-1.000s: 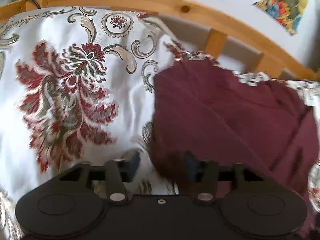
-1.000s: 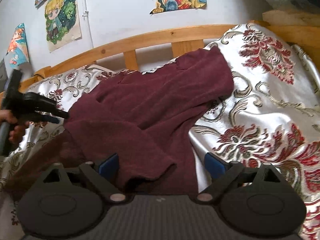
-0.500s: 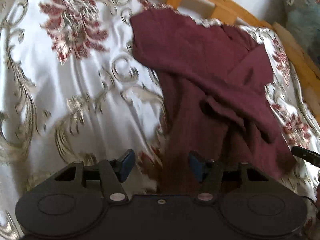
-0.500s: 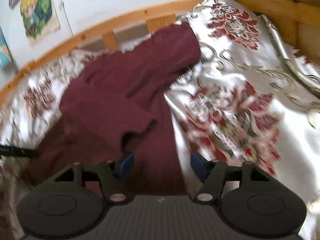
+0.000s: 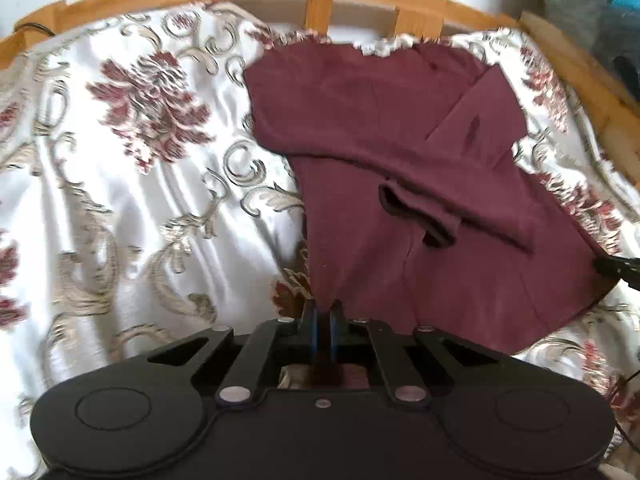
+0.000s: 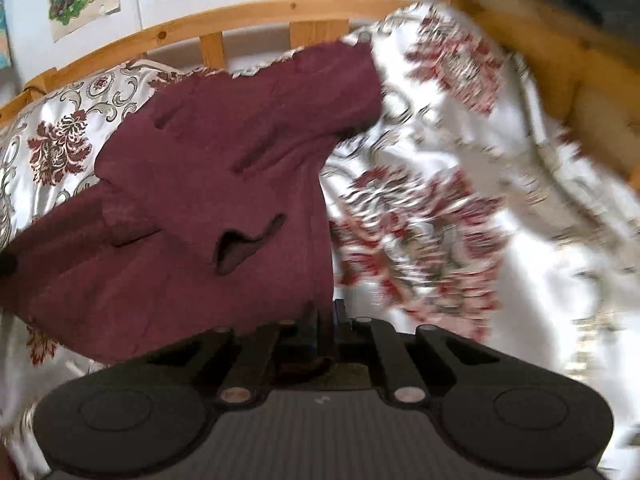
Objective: Fold small clothes
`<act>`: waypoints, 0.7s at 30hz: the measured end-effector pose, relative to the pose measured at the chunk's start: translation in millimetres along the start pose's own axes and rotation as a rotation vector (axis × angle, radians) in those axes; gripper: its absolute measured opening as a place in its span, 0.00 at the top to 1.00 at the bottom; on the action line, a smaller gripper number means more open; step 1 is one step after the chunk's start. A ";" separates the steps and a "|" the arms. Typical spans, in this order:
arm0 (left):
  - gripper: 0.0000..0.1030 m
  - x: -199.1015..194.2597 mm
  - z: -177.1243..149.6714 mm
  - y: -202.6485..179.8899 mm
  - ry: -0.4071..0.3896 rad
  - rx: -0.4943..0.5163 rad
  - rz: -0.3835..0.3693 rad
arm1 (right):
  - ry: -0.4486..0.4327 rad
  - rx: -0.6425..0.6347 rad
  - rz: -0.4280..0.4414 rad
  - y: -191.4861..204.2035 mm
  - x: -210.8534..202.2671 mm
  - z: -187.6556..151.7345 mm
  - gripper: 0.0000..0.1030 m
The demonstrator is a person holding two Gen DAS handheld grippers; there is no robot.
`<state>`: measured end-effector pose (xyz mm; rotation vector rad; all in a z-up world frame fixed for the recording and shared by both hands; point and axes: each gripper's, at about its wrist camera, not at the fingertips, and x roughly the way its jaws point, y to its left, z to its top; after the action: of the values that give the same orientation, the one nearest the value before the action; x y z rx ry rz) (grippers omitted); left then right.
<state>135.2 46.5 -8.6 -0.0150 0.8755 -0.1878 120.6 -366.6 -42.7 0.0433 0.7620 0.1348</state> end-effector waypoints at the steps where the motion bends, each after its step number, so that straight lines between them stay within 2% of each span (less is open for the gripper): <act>1: 0.95 -8.0 -0.2 2.3 0.005 -0.005 -0.014 | 0.005 -0.005 0.005 -3.4 -10.7 -0.1 0.92; 6: 0.94 -19.6 -26.7 -5.9 0.051 0.045 -0.062 | 0.061 -0.093 -0.020 -9.5 -42.6 -13.2 0.92; 10: 0.87 -12.5 -48.6 -17.7 0.052 0.089 -0.021 | 0.110 -0.124 0.002 -5.0 -37.0 -24.5 0.91; 11: 0.79 -12.7 -51.4 -18.7 0.047 0.093 -0.008 | 0.106 -0.143 -0.002 -2.1 -36.8 -25.2 0.90; 12: 0.66 -14.3 -52.5 -20.0 0.043 0.097 -0.002 | 0.101 -0.163 -0.004 1.0 -36.9 -24.9 0.89; 13: 0.59 -17.3 -52.7 -20.3 0.040 0.103 -0.006 | 0.092 -0.188 0.002 4.9 -39.1 -24.4 0.85; 14: 0.46 -21.2 -53.1 -20.3 0.026 0.110 -0.012 | 0.087 -0.206 0.007 7.7 -41.0 -24.2 0.84; 15: 0.33 -26.3 -53.8 -20.6 0.004 0.119 -0.013 | 0.081 -0.229 0.010 10.4 -43.1 -24.6 0.74; 16: 0.27 -31.5 -54.3 -21.2 -0.018 0.130 -0.007 | 0.074 -0.264 0.005 13.8 -45.4 -25.6 0.59; 18: 0.12 -41.2 -55.4 -23.4 -0.063 0.162 0.011 | 0.066 -0.350 0.001 22.5 -50.7 -27.5 0.43; 20: 0.06 -47.3 -56.8 -27.9 -0.088 0.202 0.007 | 0.063 -0.465 0.021 34.9 -59.4 -33.1 0.36; 21: 0.03 -49.4 -57.9 -30.5 -0.097 0.224 0.001 | 0.064 -0.512 0.028 39.3 -61.9 -35.6 0.29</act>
<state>55.3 28.6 -5.4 0.1836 0.7539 -0.2806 47.6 -336.6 -22.5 -0.4383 0.7726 0.3552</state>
